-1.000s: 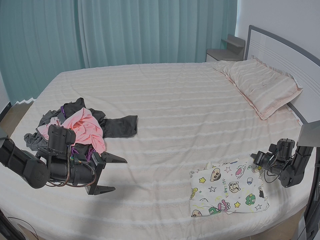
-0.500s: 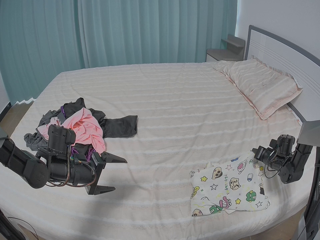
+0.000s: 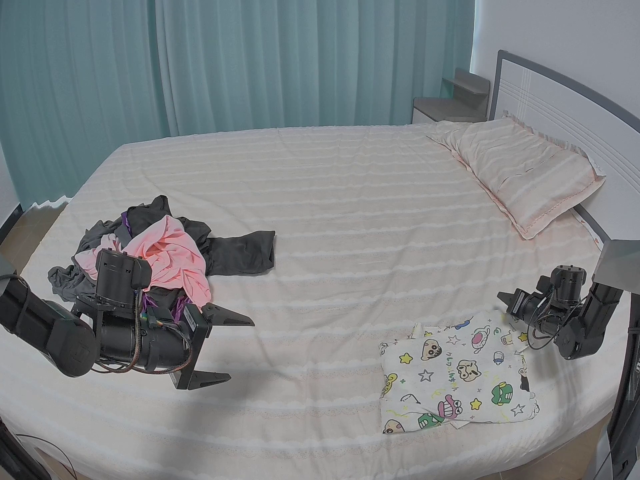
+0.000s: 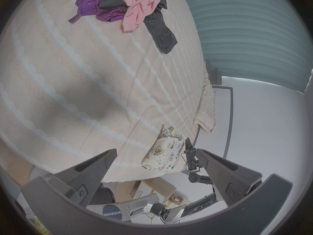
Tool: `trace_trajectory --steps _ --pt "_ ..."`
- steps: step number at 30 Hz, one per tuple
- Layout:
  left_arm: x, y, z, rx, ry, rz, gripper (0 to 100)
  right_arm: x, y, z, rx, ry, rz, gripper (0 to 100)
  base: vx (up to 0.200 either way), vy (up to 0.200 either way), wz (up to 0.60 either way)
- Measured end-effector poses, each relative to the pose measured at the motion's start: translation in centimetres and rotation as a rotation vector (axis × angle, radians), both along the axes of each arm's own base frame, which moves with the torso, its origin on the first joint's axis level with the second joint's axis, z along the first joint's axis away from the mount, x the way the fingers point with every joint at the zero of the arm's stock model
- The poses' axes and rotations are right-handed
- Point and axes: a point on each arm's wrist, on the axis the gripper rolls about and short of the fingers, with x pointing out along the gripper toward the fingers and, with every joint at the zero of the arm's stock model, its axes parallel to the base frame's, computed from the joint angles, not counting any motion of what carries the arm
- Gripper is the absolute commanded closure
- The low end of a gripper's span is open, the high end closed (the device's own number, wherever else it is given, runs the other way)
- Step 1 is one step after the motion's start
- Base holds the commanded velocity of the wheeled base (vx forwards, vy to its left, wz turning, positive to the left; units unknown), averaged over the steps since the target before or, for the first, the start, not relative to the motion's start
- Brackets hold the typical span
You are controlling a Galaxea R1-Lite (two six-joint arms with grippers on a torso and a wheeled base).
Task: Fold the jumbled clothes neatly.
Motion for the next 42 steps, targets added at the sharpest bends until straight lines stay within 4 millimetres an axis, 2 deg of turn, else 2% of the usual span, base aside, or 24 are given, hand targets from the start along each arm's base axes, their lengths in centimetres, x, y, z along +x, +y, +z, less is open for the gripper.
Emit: trace_trajectory --steps 6,11,16,24,27,33,42 --pt "0.0 0.0 0.0 0.000 0.001 0.000 0 -0.2 -0.4 0.9 -0.004 -0.022 -0.023 0 0.000 0.000 0.00" --pt "0.0 0.0 0.0 0.000 0.001 0.000 0 -2.2 -0.4 2.2 0.004 -0.008 -0.018 0 0.000 0.000 0.00" --pt "0.0 0.0 0.0 0.000 0.001 0.000 0 -6.0 0.2 2.9 0.031 0.050 0.028 0 0.000 0.000 0.00" --pt "-0.1 0.0 -0.1 0.000 0.005 -0.003 0 -13.3 1.4 3.1 0.039 0.186 0.124 0 0.000 0.000 0.00" --pt "-0.2 0.0 -0.1 0.001 0.006 -0.004 0 -14.8 1.6 3.1 0.023 0.214 0.173 0 0.000 0.000 0.00" --pt "-0.2 -0.1 -0.2 0.001 0.008 -0.007 0 -16.4 1.6 2.9 0.015 0.274 0.221 0 0.000 0.000 0.00" --pt "-0.2 -0.1 -0.2 0.001 0.008 -0.007 0 -17.2 1.7 2.5 -0.031 0.324 0.311 0 0.000 0.000 0.00"
